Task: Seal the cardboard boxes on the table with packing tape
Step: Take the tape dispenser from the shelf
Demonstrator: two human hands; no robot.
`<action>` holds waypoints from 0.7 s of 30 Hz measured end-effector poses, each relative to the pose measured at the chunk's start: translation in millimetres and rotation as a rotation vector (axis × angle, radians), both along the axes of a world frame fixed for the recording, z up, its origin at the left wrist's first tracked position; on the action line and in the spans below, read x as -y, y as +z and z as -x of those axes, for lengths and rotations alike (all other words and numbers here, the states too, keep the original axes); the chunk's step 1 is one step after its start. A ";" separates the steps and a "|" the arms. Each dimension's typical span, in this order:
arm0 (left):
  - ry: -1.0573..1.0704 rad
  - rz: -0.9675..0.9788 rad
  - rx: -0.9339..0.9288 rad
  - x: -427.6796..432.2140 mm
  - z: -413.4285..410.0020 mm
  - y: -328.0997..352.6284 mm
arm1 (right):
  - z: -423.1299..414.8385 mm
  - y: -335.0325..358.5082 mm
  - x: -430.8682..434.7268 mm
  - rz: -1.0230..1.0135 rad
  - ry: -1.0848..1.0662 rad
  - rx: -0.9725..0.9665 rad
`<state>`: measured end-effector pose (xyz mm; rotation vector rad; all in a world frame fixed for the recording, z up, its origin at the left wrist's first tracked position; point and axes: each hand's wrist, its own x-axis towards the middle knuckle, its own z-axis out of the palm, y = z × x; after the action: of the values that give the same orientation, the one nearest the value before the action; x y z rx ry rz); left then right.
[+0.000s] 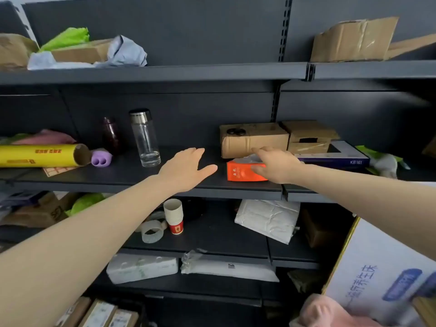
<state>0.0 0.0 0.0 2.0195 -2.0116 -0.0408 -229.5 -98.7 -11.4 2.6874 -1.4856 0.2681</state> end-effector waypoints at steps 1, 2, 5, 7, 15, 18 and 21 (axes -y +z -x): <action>0.008 -0.006 -0.005 1.2 -0.8 -1.4 | -2.5 -1.5 1.6 -0.004 -0.011 -0.014; 0.012 -0.005 -0.001 3.0 -2.0 -2.5 | -4.2 -3.3 4.7 0.000 -0.019 -0.023; 0.016 -0.031 0.005 7.7 -5.6 -8.2 | -8.4 -10.3 12.8 -0.029 -0.028 -0.046; 0.016 -0.035 0.003 11.5 -7.2 -11.8 | -10.4 -14.9 18.8 -0.044 -0.029 -0.058; 0.017 -0.038 0.010 23.6 -14.0 -20.6 | -16.3 -24.0 42.1 -0.072 -0.092 -0.103; 0.019 -0.042 0.017 24.4 -14.6 -23.9 | -19.2 -28.1 49.3 -0.108 -0.129 -0.111; 0.020 -0.045 0.023 24.9 -15.2 -25.9 | -22.1 -33.4 55.4 -0.118 -0.117 -0.076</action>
<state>15.2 -24.9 -25.9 2.0759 -2.0216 -0.0595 -207.4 -154.1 -44.8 2.6513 -1.6786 0.0731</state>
